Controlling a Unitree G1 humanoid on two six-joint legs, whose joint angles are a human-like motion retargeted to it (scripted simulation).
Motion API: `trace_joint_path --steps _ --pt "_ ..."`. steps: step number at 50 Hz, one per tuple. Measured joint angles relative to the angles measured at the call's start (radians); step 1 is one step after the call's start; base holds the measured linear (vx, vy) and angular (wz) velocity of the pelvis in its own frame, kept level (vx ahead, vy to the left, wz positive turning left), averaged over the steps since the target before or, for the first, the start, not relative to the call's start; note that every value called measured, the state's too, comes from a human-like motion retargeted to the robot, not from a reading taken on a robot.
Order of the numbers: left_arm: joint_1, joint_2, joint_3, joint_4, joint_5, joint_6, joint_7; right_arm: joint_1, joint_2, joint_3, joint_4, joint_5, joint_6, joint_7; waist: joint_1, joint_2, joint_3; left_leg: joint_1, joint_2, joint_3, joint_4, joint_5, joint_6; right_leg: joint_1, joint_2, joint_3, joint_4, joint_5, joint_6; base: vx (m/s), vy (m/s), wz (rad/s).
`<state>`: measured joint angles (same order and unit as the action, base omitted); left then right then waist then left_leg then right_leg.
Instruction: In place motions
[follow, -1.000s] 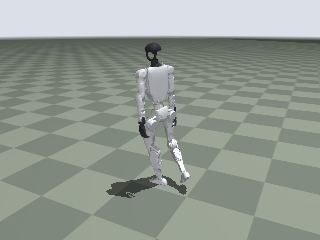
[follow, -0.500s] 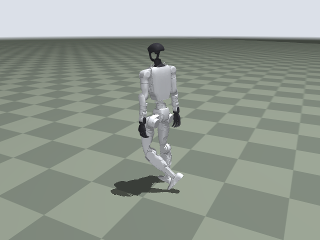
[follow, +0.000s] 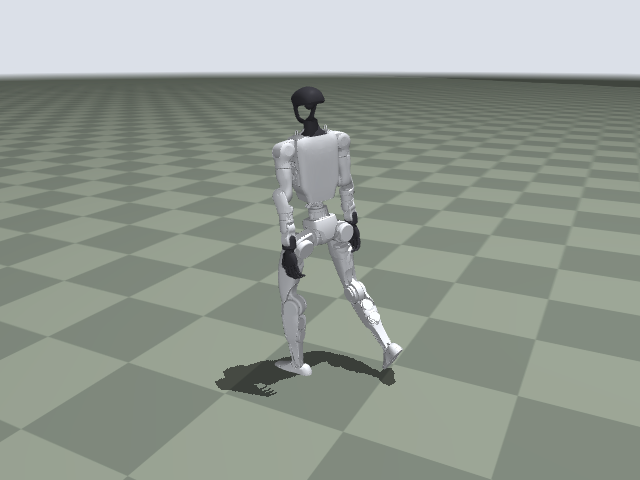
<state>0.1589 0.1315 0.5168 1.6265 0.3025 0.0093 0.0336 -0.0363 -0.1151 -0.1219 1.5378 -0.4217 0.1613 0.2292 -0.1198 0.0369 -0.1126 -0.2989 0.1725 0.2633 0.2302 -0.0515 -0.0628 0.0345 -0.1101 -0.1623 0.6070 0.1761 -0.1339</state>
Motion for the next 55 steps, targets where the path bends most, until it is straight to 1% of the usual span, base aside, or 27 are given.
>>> trace_joint_path --steps 2,3,5,7,9,11,16,20,22,23,25,27,28,30,31,32,33,35,38,40,43,46,47,48,50,52,55 --pt "-0.030 0.019 -0.008 -0.029 0.002 -0.005 0.000 -0.023 0.015 0.035 -0.035 -0.016 -0.002 0.011 -0.018 0.019 0.003 0.035 0.019 0.033 -0.004 -0.046 0.001 -0.107 -0.051 -0.077 0.197 -0.089 -0.060 0.48 0.02 -0.92" --pt "-0.045 0.032 -0.013 -0.039 0.004 -0.007 -0.002 -0.027 0.025 0.053 -0.059 -0.032 -0.003 0.014 -0.032 0.022 0.003 0.053 0.017 0.050 -0.014 -0.059 0.003 -0.155 -0.059 -0.087 0.255 -0.132 -0.074 0.62 0.00 -0.59" --pt "-0.087 0.065 -0.027 -0.048 0.008 -0.003 -0.006 -0.031 0.040 0.083 -0.112 -0.064 -0.015 0.011 -0.086 0.035 0.018 0.089 0.010 0.046 -0.039 -0.076 0.006 -0.228 -0.031 -0.118 0.315 -0.170 -0.068 0.56 -0.02 0.08" --pt "-0.144 0.101 -0.030 -0.053 0.018 0.011 -0.002 -0.034 0.045 0.111 -0.157 -0.083 -0.039 0.004 -0.140 0.036 0.038 0.124 -0.011 0.030 -0.062 -0.092 0.006 -0.291 0.034 -0.143 0.296 -0.176 -0.039 0.49 -0.03 0.51" --pt "-0.193 0.127 -0.026 -0.067 0.026 0.020 0.004 -0.033 0.046 0.133 -0.185 -0.102 -0.059 -0.007 -0.178 0.021 0.045 0.160 -0.042 0.025 -0.086 -0.106 0.008 -0.351 0.083 -0.151 0.217 -0.169 0.011 0.53 -0.06 0.43" --pt "-0.234 0.150 -0.035 -0.090 0.024 0.019 -0.003 -0.029 0.045 0.144 -0.193 -0.127 -0.066 -0.016 -0.211 -0.001 0.041 0.195 -0.084 0.018 -0.107 -0.123 0.011 -0.401 0.101 -0.178 0.094 -0.156 0.047 0.59 -0.12 0.45" --pt "-0.314 0.172 -0.079 -0.146 0.026 0.006 -0.030 -0.013 0.032 0.136 -0.150 -0.152 -0.052 -0.017 -0.263 -0.076 0.030 0.299 -0.207 0.003 -0.137 -0.177 0.020 -0.455 0.086 -0.281 -0.289 -0.092 0.105 0.60 -0.15 0.40" --pt "-0.360 0.143 -0.108 -0.160 0.015 -0.012 -0.048 0.009 0.019 0.087 -0.081 -0.127 -0.028 0.001 -0.282 -0.105 0.035 0.411 -0.263 -0.011 -0.154 -0.215 0.016 -0.477 0.075 -0.407 -0.479 -0.103 0.163 0.71 -0.22 0.38" --pt "-0.362 0.122 -0.112 -0.156 0.016 -0.021 -0.066 0.015 0.012 0.056 -0.042 -0.120 -0.019 0.002 -0.284 -0.087 0.025 0.440 -0.249 -0.003 -0.146 -0.211 -0.006 -0.482 0.097 -0.428 -0.493 -0.089 0.051 0.66 -0.20 0.10" --pt "-0.355 0.112 -0.111 -0.155 0.022 -0.025 -0.072 0.019 0.008 0.043 -0.023 -0.119 -0.014 -0.001 -0.287 -0.075 0.014 0.447 -0.241 -0.001 -0.136 -0.199 -0.021 -0.485 0.111 -0.398 -0.482 -0.091 -0.009 0.69 -0.21 0.13" --pt "-0.329 0.089 -0.112 -0.147 0.040 -0.033 -0.078 0.031 0.000 0.014 0.015 -0.113 -0.002 -0.008 -0.305 -0.055 -0.014 0.460 -0.225 -0.004 -0.103 -0.152 -0.056 -0.488 0.123 -0.344 -0.445 -0.083 -0.075 0.85 -0.27 0.35" --pt "-0.290 0.067 -0.102 -0.122 0.061 -0.035 -0.075 0.043 -0.009 -0.011 0.060 -0.097 0.011 -0.011 -0.318 -0.046 -0.042 0.473 -0.208 0.042 -0.040 -0.041 -0.095 -0.469 0.095 -0.336 -0.421 -0.074 -0.066 0.84 -0.28 0.27" --pt "-0.270 0.057 -0.089 -0.105 0.070 -0.034 -0.069 0.044 -0.012 -0.019 0.081 -0.084 0.017 -0.008 -0.315 -0.049 -0.053 0.476 -0.195 0.098 0.006 0.032 -0.112 -0.463 0.088 -0.302 -0.400 -0.103 -0.062 0.83 -0.33 0.01" --pt "-0.243 0.040 -0.076 -0.070 0.063 -0.027 -0.060 0.044 -0.015 -0.033 0.103 -0.056 0.025 -0.001 -0.313 -0.086 -0.054 0.414 -0.181 0.100 0.192 0.186 -0.144 -0.405 0.025 -0.283 -0.389 -0.143 -0.033 0.73 -0.31 -0.14" --pt "-0.237 0.042 -0.074 -0.055 0.059 -0.022 -0.062 0.042 -0.013 -0.034 0.105 -0.044 0.022 0.001 -0.298 -0.111 -0.052 0.356 -0.188 0.092 0.325 0.216 -0.121 -0.379 0.006 -0.255 -0.385 -0.162 -0.024 0.64 -0.26 -0.51" --pt "-0.229 0.046 -0.073 -0.043 0.058 -0.017 -0.063 0.040 -0.012 -0.032 0.105 -0.033 0.020 0.003 -0.281 -0.132 -0.051 0.301 -0.193 0.090 0.446 0.220 -0.092 -0.355 -0.008 -0.228 -0.382 -0.179 -0.017 0.59 -0.24 -0.87" --pt "-0.219 0.051 -0.077 -0.038 0.062 -0.013 -0.064 0.039 -0.012 -0.027 0.101 -0.025 0.017 0.005 -0.257 -0.147 -0.051 0.254 -0.196 0.099 0.542 0.169 -0.049 -0.334 -0.010 -0.205 -0.384 -0.193 -0.015 0.62 -0.24 -0.71" --pt "-0.196 0.060 -0.083 -0.043 0.077 -0.009 -0.060 0.031 -0.011 -0.018 0.088 -0.027 0.019 0.008 -0.245 -0.161 -0.045 0.159 -0.137 0.125 0.689 0.085 0.046 -0.289 -0.022 -0.200 -0.386 -0.224 -0.007 0.68 -0.26 -0.33" --pt "-0.168 0.067 -0.067 -0.052 0.069 -0.015 -0.065 0.005 -0.009 -0.004 0.039 -0.055 0.011 0.005 -0.198 -0.167 -0.013 0.038 -0.075 0.158 0.721 -0.006 0.115 -0.224 0.002 -0.172 -0.409 -0.251 -0.007 0.52 -0.22 -0.63" --pt "-0.159 0.075 -0.058 -0.046 0.063 -0.013 -0.072 -0.012 -0.010 0.013 -0.007 -0.064 -0.006 0.002 -0.162 -0.159 0.014 -0.030 -0.060 0.155 0.641 -0.032 0.121 -0.179 0.032 -0.145 -0.433 -0.262 -0.007 0.48 -0.19 -0.97" --pt "-0.138 0.084 -0.050 -0.035 0.067 -0.009 -0.072 -0.028 -0.014 0.039 -0.072 -0.070 -0.033 -0.006 -0.098 -0.133 0.041 -0.079 -0.078 0.107 0.353 -0.020 0.095 -0.105 0.094 -0.083 -0.478 -0.281 -0.011 0.58 -0.16 -1.34" --pt "-0.109 0.084 -0.040 -0.022 0.066 -0.006 -0.073 -0.037 -0.022 0.050 -0.117 -0.074 -0.050 -0.010 -0.037 -0.091 0.057 -0.092 -0.095 -0.064 0.057 0.005 0.062 -0.009 0.160 -0.031 -0.514 -0.323 -0.012 0.71 -0.09 -1.40" --pt "-0.099 0.083 -0.038 -0.018 0.065 -0.005 -0.073 -0.038 -0.024 0.054 -0.125 -0.073 -0.053 -0.009 -0.026 -0.084 0.060 -0.095 -0.096 -0.121 0.002 0.014 0.040 0.023 0.166 -0.024 -0.513 -0.344 -0.008 0.80 -0.05 -1.02" --pt "-0.088 0.083 -0.037 -0.013 0.065 -0.004 -0.070 -0.037 -0.026 0.059 -0.129 -0.070 -0.055 -0.008 -0.022 -0.077 0.063 -0.084 -0.096 -0.156 -0.027 0.042 -0.006 0.052 0.169 -0.019 -0.499 -0.365 -0.001 0.92 -0.04 -0.76" --pt "-0.069 0.082 -0.043 -0.007 0.070 -0.004 -0.056 -0.037 -0.032 0.058 -0.130 -0.065 -0.057 -0.005 -0.031 -0.057 0.065 -0.025 -0.111 -0.187 -0.034 0.104 -0.026 0.080 0.177 -0.010 -0.427 -0.404 0.009 0.87 -0.02 -0.44" --pt "-0.044 0.066 -0.060 -0.002 0.069 -0.006 -0.032 -0.024 -0.040 0.051 -0.126 -0.067 -0.059 0.001 -0.036 -0.041 0.044 0.012 -0.093 -0.158 0.009 0.016 -0.011 0.065 0.163 -0.042 -0.289 -0.365 -0.015 0.80 0.00 -0.63" --pt "-0.047 0.036 -0.062 0.022 0.060 -0.008 0.017 -0.015 -0.037 0.057 -0.126 -0.053 -0.045 0.006 -0.019 -0.020 0.050 0.078 -0.049 -0.117 0.047 -0.082 0.006 -0.023 0.077 -0.126 0.041 -0.151 -0.045 0.81 -0.02 -1.26"
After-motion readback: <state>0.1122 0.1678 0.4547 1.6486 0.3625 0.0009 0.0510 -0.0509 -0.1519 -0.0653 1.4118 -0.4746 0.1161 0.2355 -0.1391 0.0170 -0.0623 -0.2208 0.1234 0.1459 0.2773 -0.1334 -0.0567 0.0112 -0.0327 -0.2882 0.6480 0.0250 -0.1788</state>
